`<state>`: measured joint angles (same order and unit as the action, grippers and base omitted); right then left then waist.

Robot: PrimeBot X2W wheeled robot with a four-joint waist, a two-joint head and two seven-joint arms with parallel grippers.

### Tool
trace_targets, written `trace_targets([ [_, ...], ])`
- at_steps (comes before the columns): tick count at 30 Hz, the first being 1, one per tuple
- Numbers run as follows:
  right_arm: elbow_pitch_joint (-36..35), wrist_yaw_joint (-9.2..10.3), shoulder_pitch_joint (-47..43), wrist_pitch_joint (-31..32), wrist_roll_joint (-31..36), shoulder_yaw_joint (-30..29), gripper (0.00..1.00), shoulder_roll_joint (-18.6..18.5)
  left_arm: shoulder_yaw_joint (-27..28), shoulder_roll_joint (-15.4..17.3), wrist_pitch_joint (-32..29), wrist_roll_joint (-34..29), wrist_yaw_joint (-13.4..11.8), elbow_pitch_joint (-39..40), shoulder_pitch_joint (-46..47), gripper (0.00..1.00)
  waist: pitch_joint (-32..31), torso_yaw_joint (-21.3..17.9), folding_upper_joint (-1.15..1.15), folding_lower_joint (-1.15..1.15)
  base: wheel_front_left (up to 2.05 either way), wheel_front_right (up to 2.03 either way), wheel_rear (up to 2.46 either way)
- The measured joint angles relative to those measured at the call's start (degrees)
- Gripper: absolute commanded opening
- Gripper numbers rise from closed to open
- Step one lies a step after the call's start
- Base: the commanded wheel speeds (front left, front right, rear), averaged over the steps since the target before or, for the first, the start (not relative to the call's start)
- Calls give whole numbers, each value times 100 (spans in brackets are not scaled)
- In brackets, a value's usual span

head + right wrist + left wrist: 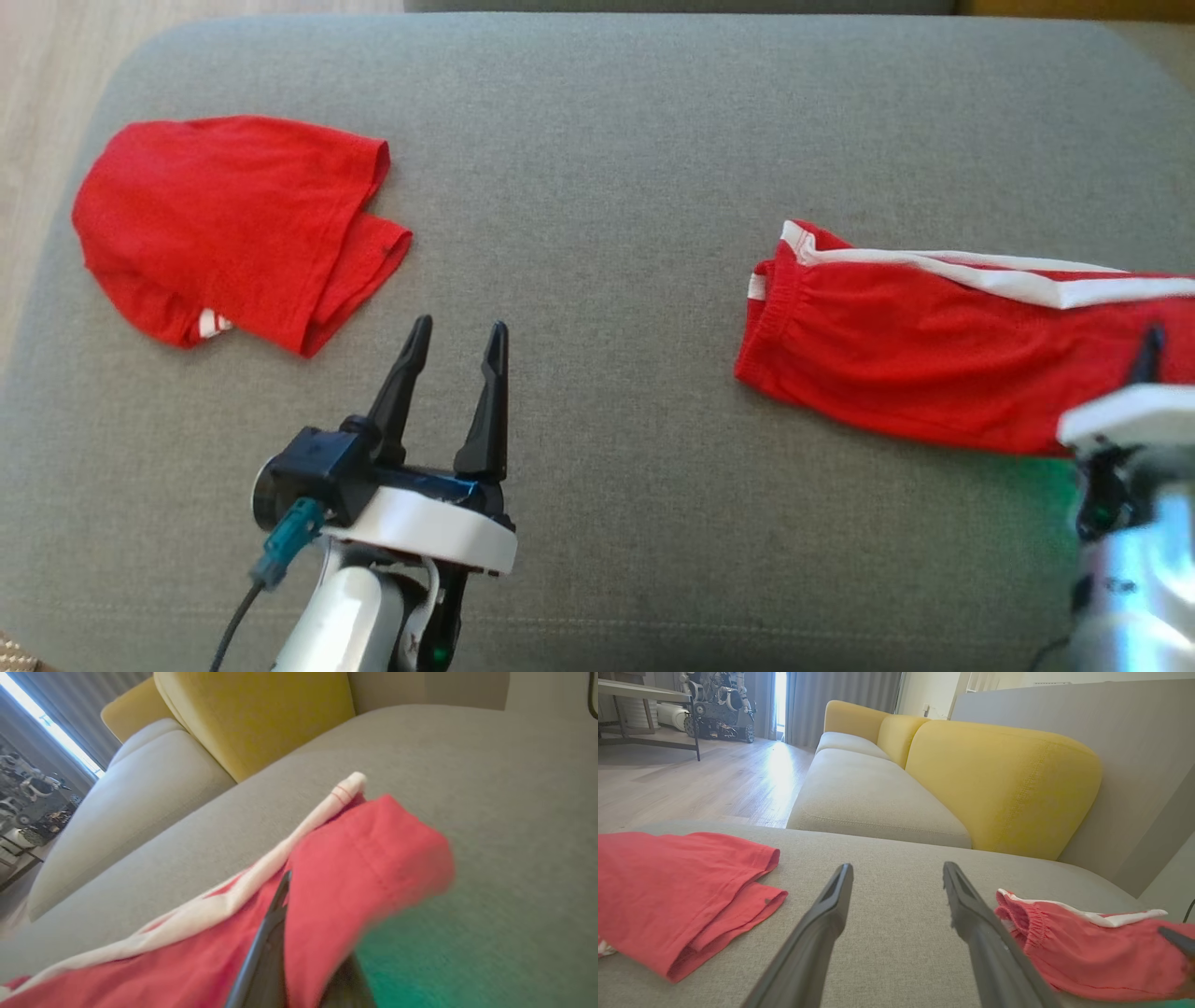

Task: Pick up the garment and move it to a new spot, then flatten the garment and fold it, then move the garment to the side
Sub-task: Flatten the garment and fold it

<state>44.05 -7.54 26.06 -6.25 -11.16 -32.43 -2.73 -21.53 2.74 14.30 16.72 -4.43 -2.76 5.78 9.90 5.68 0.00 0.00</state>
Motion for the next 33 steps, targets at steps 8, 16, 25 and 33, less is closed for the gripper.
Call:
trace_targets([
  [8, -567, 0, 24, -520, -928, 2167, 0, -1, -5, 0, 0, 0, 36, -66, -146, 100, -170, 126, 0, 0, 0, 0, 0],
  [16, -1311, 0, -469, -508, -1306, 3742, 0, -1, -70, 2, 0, 9, 30, -63, -198, 100, -226, 236, 0, 0, 0, 0, 0],
  [25, -1213, 0, -643, -486, -1155, 4153, 0, -7, -160, 2, 0, 44, -10, -55, -198, 100, -127, 408, 0, 0, 0, 0, 0],
  [33, -1159, 0, -633, -485, -691, 4766, 100, -21, -162, 2, 0, 69, -11, -56, -196, 100, -59, 485, 0, 0, 0, 0, 0],
])
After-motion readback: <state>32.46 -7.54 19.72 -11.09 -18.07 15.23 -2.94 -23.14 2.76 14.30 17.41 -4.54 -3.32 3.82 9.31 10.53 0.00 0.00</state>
